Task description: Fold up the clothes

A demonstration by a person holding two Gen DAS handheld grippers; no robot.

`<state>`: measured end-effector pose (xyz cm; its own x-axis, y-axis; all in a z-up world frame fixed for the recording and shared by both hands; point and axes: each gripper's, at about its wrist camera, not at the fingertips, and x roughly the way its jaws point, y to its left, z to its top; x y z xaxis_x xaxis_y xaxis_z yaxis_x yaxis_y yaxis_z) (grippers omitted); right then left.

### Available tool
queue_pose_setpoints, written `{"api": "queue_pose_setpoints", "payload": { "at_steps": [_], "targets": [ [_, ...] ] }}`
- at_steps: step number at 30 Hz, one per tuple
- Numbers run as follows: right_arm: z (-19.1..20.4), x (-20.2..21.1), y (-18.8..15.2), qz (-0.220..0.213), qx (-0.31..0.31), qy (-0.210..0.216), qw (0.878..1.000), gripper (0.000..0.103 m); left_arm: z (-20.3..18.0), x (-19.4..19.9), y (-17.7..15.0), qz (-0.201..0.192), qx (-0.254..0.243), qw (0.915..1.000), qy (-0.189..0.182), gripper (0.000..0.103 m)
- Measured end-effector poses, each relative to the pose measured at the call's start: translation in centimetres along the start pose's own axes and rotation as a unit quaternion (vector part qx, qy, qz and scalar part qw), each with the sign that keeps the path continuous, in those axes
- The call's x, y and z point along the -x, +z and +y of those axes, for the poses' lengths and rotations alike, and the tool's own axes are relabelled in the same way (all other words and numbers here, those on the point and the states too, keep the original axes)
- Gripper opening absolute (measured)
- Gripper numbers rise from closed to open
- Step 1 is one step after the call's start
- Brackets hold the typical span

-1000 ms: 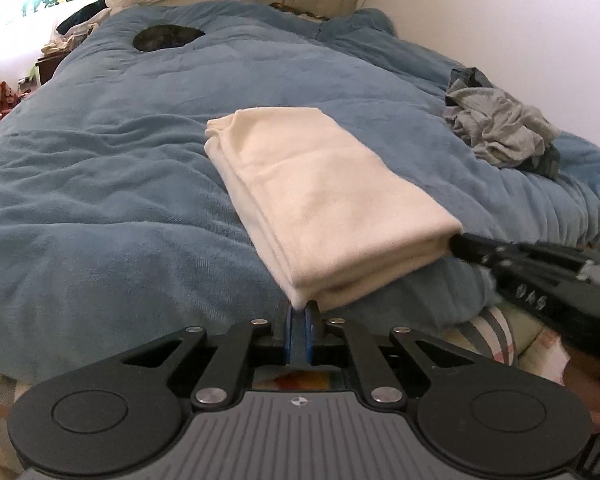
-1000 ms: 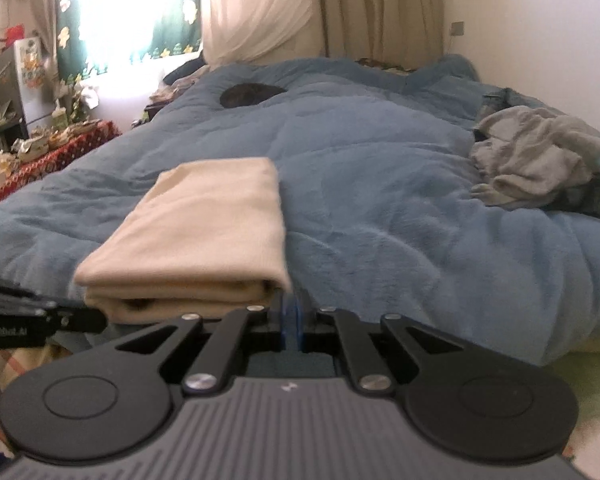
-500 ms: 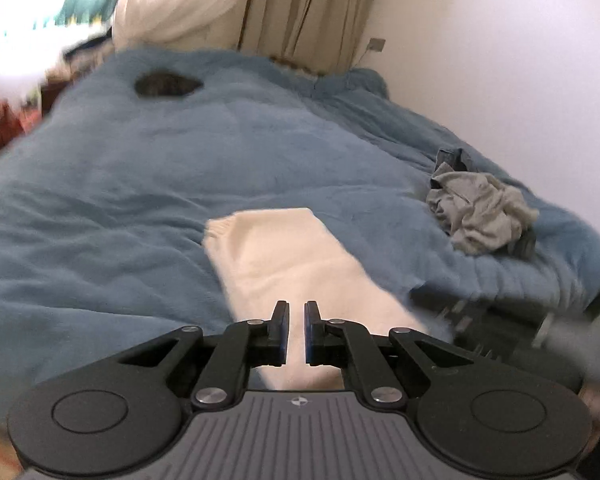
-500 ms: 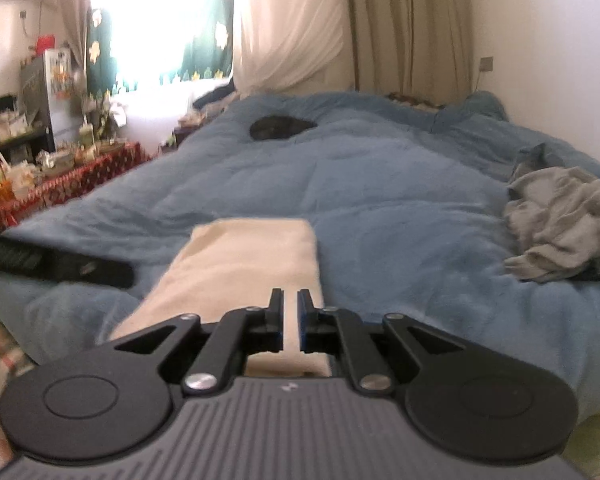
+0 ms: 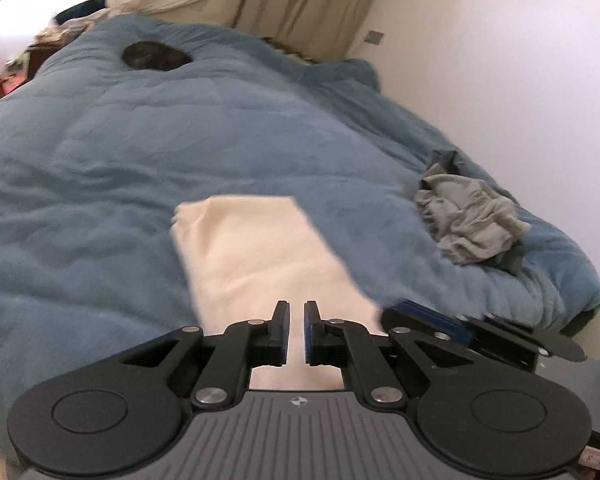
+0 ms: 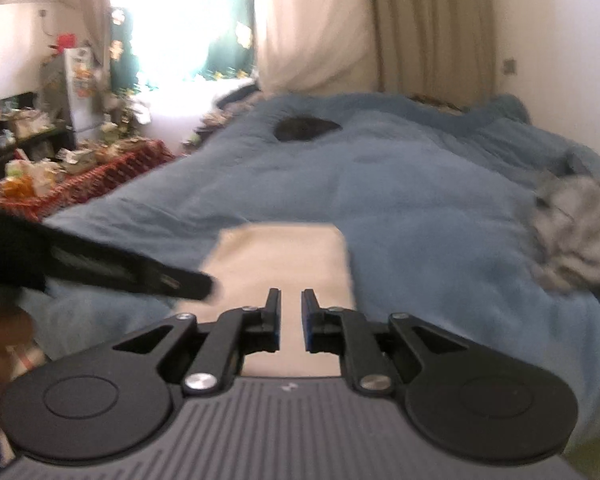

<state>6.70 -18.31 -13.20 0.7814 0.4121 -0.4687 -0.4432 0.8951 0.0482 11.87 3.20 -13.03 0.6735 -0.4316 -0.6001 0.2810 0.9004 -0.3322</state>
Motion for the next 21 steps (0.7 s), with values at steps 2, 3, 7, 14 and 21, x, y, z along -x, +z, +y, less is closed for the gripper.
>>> {"api": "queue_pose_setpoints", "payload": {
  "at_steps": [2,3,7,14,21],
  "targets": [
    [0.5,-1.5,0.1,0.011,0.011,-0.001,1.000,0.011,0.5,-1.7,-0.3,0.021,0.009,0.9997,0.001,0.002],
    [0.5,-2.6,-0.2,0.026,0.012,-0.005,1.000,0.011,0.9,-2.6,-0.6,0.033,0.020,0.9992,-0.004,0.002],
    [0.0,-4.7,-2.2,0.071,0.015,-0.003,0.997,0.009,2.7,-3.5,-2.3,0.051,0.065,0.9962,-0.029,0.002],
    [-0.2,-4.1,0.1,0.048,0.052,0.003,0.997,0.010,3.9,-3.1,0.1,0.033,0.106,0.9921,-0.058,0.001],
    [-2.7,-8.0,2.0,0.093,0.019,-0.021,0.995,0.010,4.9,-5.5,0.5,0.046,0.109,0.9920,-0.044,0.003]
  ]
}}
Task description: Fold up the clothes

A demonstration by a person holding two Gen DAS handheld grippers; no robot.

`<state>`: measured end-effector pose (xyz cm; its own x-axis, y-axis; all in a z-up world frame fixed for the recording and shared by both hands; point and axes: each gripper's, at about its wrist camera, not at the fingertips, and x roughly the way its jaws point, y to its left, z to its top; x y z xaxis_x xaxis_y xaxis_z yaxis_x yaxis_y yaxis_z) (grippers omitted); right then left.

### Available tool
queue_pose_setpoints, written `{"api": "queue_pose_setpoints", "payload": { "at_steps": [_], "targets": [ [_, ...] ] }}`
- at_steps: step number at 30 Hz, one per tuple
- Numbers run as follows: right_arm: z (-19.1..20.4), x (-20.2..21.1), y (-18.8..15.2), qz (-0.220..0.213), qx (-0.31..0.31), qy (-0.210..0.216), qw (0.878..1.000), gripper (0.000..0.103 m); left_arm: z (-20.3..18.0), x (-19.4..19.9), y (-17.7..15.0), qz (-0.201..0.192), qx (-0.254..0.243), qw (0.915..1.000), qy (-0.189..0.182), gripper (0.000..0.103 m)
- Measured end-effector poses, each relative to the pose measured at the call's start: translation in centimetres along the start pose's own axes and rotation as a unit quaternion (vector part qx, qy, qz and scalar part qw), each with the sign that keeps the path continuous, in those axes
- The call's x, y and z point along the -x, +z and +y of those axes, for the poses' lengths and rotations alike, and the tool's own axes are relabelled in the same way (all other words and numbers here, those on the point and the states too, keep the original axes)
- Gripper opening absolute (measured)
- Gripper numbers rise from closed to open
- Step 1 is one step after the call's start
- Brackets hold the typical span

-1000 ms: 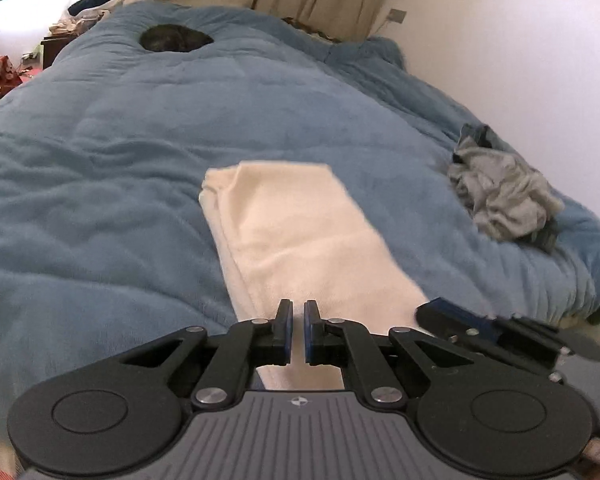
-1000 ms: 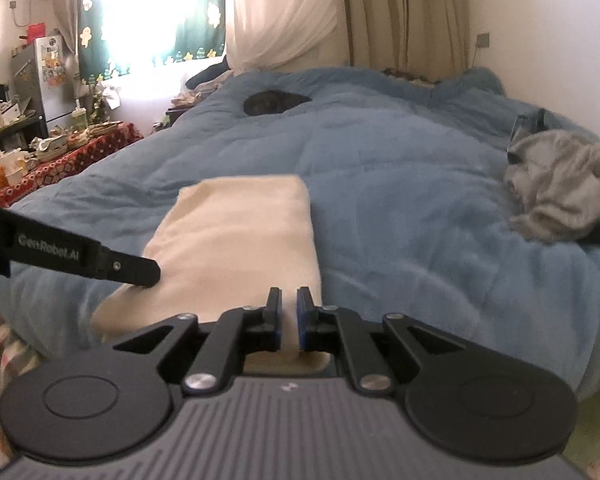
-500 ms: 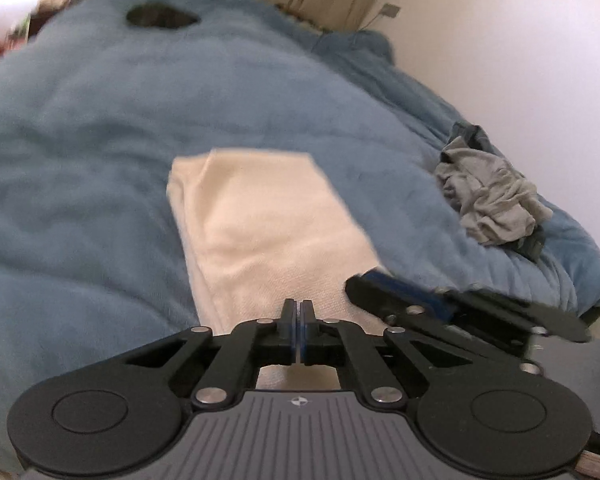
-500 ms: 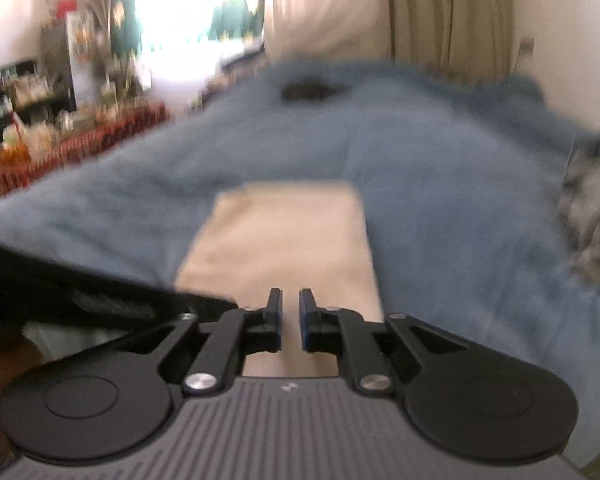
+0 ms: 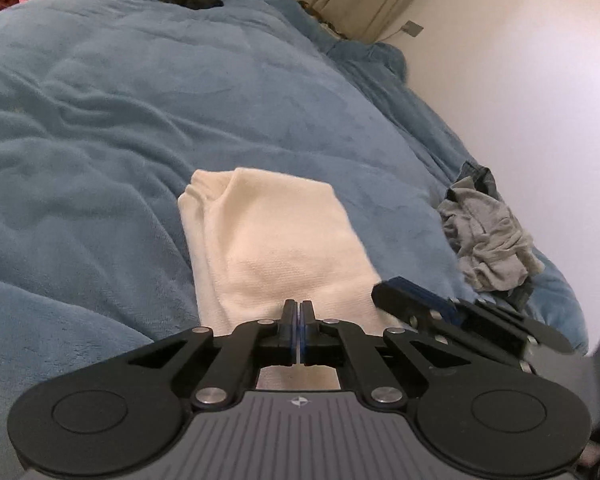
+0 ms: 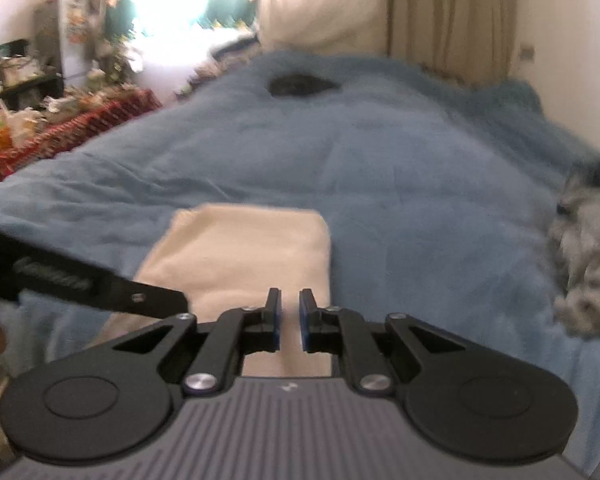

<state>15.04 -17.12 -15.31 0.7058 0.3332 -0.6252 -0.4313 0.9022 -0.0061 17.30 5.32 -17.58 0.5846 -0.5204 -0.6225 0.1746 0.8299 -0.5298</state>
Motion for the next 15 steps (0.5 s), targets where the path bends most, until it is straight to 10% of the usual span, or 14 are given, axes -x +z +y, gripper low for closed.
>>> {"api": "queue_pose_setpoints", "payload": {
  "at_steps": [15],
  "targets": [
    [-0.4,-4.6,4.1,0.060,0.001,0.001,0.998,0.010,0.3,-2.2,3.6,0.009,0.009,0.9994,0.031,0.002]
  ]
}}
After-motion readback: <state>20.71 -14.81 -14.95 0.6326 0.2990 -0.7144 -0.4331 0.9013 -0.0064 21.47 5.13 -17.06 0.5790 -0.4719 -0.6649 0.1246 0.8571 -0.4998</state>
